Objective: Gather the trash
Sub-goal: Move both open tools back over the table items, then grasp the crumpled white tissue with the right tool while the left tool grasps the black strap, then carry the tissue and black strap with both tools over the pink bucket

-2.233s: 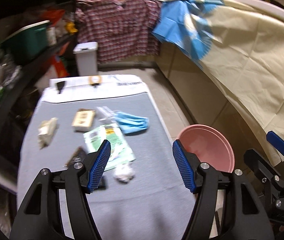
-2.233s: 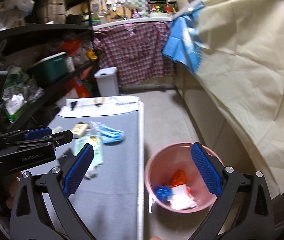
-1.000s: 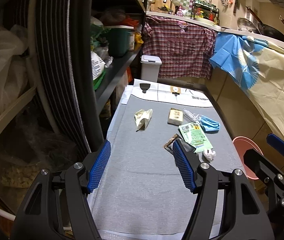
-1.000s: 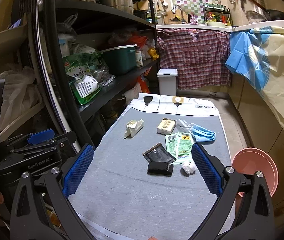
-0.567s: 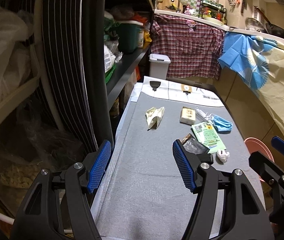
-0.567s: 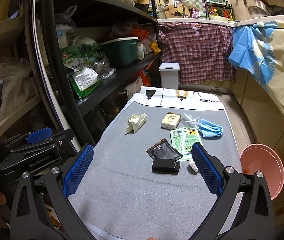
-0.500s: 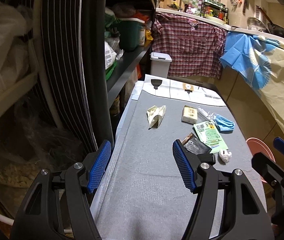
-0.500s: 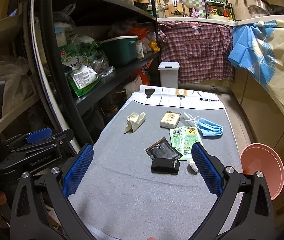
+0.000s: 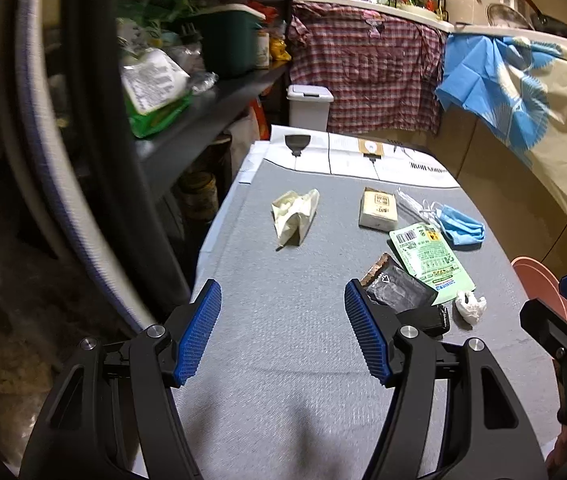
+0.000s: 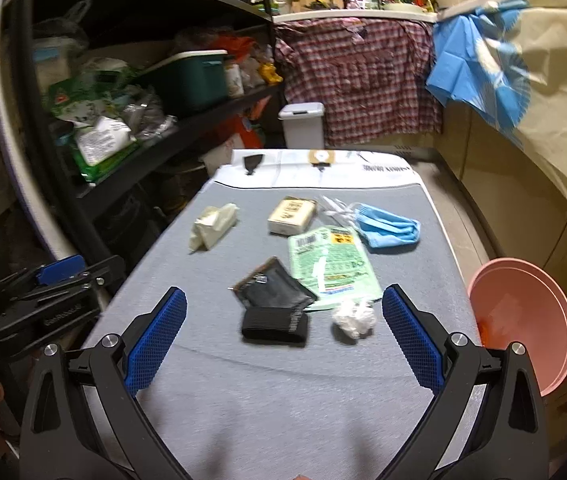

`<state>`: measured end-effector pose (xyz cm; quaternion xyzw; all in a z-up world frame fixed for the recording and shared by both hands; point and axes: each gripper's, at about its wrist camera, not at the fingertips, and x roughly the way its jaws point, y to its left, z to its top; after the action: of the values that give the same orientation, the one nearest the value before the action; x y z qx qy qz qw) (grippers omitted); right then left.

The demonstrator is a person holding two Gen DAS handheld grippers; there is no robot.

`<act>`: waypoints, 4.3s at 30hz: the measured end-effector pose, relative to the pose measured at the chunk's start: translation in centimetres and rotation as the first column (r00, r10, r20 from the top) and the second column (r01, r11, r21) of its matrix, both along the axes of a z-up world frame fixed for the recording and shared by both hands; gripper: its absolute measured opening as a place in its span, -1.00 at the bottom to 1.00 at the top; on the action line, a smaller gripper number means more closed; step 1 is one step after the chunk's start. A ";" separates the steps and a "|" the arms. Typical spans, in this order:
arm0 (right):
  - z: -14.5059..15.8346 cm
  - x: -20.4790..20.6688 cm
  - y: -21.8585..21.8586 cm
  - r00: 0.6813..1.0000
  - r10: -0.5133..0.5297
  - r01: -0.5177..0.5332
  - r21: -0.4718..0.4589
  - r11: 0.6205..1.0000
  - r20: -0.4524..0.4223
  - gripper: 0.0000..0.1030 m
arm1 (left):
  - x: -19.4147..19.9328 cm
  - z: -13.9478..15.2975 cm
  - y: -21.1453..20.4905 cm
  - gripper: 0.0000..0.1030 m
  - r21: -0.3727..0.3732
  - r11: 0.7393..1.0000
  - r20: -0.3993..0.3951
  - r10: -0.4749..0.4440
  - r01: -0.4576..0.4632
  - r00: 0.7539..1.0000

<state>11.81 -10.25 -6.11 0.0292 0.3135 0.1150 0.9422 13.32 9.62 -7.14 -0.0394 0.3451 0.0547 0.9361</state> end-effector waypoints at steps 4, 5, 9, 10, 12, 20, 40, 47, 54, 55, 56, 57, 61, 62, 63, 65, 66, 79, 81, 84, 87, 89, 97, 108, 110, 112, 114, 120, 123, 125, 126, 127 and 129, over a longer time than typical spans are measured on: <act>-1.7 1.7 -1.5 0.999 -0.027 0.028 0.001 1.000 -0.036 0.88 | 1.5 -1.3 -0.4 0.23 -0.002 1.000 -0.028 0.002 -0.002 1.000; -2.1 2.2 -1.8 0.998 -0.036 0.036 0.001 0.999 -0.045 0.88 | 1.9 -1.7 -0.5 0.23 0.000 1.000 -0.034 0.002 -0.002 0.999; -4.0 4.2 -2.8 0.993 -0.077 0.076 -0.015 0.997 -0.088 0.88 | 2.7 -2.5 -0.7 0.23 0.006 1.000 -0.044 -0.001 0.002 0.999; -4.6 4.7 -3.0 0.991 -0.086 0.085 -0.017 0.996 -0.105 0.88 | 2.9 -2.7 -0.7 0.23 0.004 1.000 -0.047 -0.002 0.002 0.999; -5.3 5.3 -3.5 0.986 -0.105 0.105 -0.010 0.994 -0.127 0.87 | 3.4 -3.2 -0.9 0.23 -0.009 1.000 -0.053 -0.003 0.003 0.999; -7.5 6.8 -3.4 0.983 -0.086 0.081 -0.035 0.996 -0.163 0.45 | 4.5 -4.1 -1.7 0.23 -0.014 1.000 -0.065 -0.018 0.017 0.998; -10.0 7.7 -2.5 0.978 -0.022 0.017 -0.026 1.000 -0.206 -0.63 | 5.1 -5.3 -3.2 0.23 -0.028 0.998 -0.084 -0.056 0.054 0.995; -9.6 7.4 -3.8 0.980 -0.057 0.059 0.003 0.998 -0.191 -0.64 | 5.1 -5.6 -4.7 0.23 -0.034 0.995 -0.074 -0.098 0.096 0.992; -8.8 6.9 -5.6 0.979 -0.079 0.087 0.035 0.996 -0.189 -0.64 | 5.4 -6.2 -8.0 0.23 -0.041 0.981 -0.059 -0.192 0.190 0.980; -8.7 6.8 -5.9 0.979 -0.083 0.092 0.037 0.995 -0.187 -0.64 | 5.5 -6.4 -8.4 0.23 -0.039 0.979 -0.063 -0.201 0.199 0.978; -8.6 6.7 -6.2 0.979 -0.087 0.096 0.040 0.995 -0.186 -0.64 | 5.6 -6.6 -9.0 0.23 -0.038 0.976 -0.071 -0.216 0.214 0.974; -8.5 6.6 -6.6 0.978 -0.091 0.101 0.044 0.994 -0.187 -0.64 | 5.8 -6.8 -9.5 0.23 -0.040 0.973 -0.078 -0.229 0.226 0.970; -8.4 6.4 -8.0 0.975 -0.113 0.125 0.050 0.991 -0.192 -0.64 | 6.3 -7.5 -10.8 0.23 -0.044 0.966 -0.099 -0.258 0.255 0.961; -8.5 6.3 -8.4 0.974 -0.118 0.130 0.052 0.990 -0.195 -0.64 | 6.5 -7.7 -11.1 0.23 -0.047 0.964 -0.104 -0.265 0.261 0.959; -8.6 6.3 -8.8 0.973 -0.122 0.135 0.054 0.989 -0.198 -0.64 | 6.6 -7.8 -11.3 0.23 -0.049 0.963 -0.109 -0.270 0.266 0.957; -8.7 6.3 -9.4 0.970 -0.132 0.146 0.056 0.988 -0.203 -0.64 | 6.8 -8.1 -11.7 0.23 -0.054 0.960 -0.115 -0.280 0.275 0.953; -8.7 6.3 -9.7 0.969 -0.137 0.152 0.058 0.987 -0.205 -0.64 | 6.8 -8.3 -12.0 0.23 -0.057 0.957 -0.119 -0.288 0.283 0.950; -8.7 6.5 -10.6 0.966 -0.157 0.175 0.070 0.982 -0.207 -0.64 | 6.3 -8.6 -13.5 -0.69 -0.086 0.928 -0.093 -0.370 0.363 0.924; -8.7 6.5 -10.6 0.967 -0.154 0.171 0.068 0.983 -0.205 -0.64 | 6.0 -8.3 -13.4 -0.78 -0.093 0.923 -0.076 -0.380 0.373 0.922; -8.5 6.4 -10.6 0.968 -0.150 0.167 0.068 0.984 -0.201 -0.64 | 5.7 -7.7 -12.7 -0.81 -0.103 0.925 -0.039 -0.371 0.366 0.928; -8.2 6.4 -10.4 0.969 -0.150 0.166 0.069 0.984 -0.195 -0.64 | 5.5 -7.1 -11.9 -0.82 -0.122 0.929 -0.012 -0.354 0.350 0.935; -8.1 6.3 -10.2 0.970 -0.149 0.165 0.072 0.984 -0.193 -0.64 | 5.5 -6.7 -11.4 -0.82 -0.133 0.931 -0.004 -0.344 0.340 0.939; -4.9 4.9 -9.3 0.982 -0.110 0.122 0.065 0.990 -0.156 -0.64 | 4.5 -3.6 -9.4 -0.82 -0.132 0.949 0.008 -0.287 0.285 0.958; 4.3 0.9 -7.1 1.000 0.009 -0.007 0.043 0.999 -0.029 -0.64 | -0.1 3.5 -7.0 -0.82 -0.167 0.948 0.088 -0.260 0.272 0.962; 5.6 0.0 -6.8 1.000 0.027 -0.027 0.028 0.999 -0.009 -0.64 | -0.9 4.6 -6.9 -0.82 -0.167 0.949 0.097 -0.254 0.268 0.962; 7.0 -0.8 -6.6 0.999 0.051 -0.052 0.030 0.998 0.009 -0.64 | -1.6 5.6 -7.0 -0.82 -0.154 0.952 0.104 -0.250 0.264 0.963; 7.8 -1.5 -6.6 0.997 0.067 -0.067 0.027 0.997 0.024 -0.64 | -2.3 6.8 -7.3 -0.82 -0.135 0.955 0.119 -0.251 0.266 0.961; 9.7 -3.3 -6.9 0.994 0.091 -0.092 0.020 0.996 0.065 -0.64 | -4.0 9.7 -8.1 -0.82 -0.109 0.955 0.165 -0.256 0.276 0.952; 10.0 -3.7 -7.5 0.993 0.087 -0.089 0.026 0.996 0.074 -0.64 | -4.2 10.4 -8.9 -0.82 -0.111 0.952 0.169 -0.263 0.284 0.950; 10.1 -4.0 -7.9 0.993 0.083 -0.085 0.028 0.996 0.080 -0.64 | -4.2 10.7 -9.3 -0.82 -0.110 0.950 0.169 -0.271 0.291 0.948; 10.1 -4.2 -8.1 0.993 0.080 -0.082 0.028 0.996 0.081 -0.64 | -4.2 10.8 -9.6 -0.82 -0.110 0.949 0.169 -0.277 0.297 0.946; 10.1 -4.3 -8.4 0.994 0.075 -0.078 0.028 0.997 0.083 -0.64 | -4.2 10.8 -9.9 -0.82 -0.108 0.947 0.169 -0.281 0.301 0.945; 10.1 -4.3 -8.9 0.995 0.063 -0.066 0.033 0.997 0.083 -0.64 | -4.1 10.9 -10.6 -0.82 -0.105 0.944 0.166 -0.292 0.311 0.942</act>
<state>7.48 -19.19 3.95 0.0310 0.2735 0.1518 0.9493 9.22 -1.01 3.74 -0.0505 0.2793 -0.1152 0.9519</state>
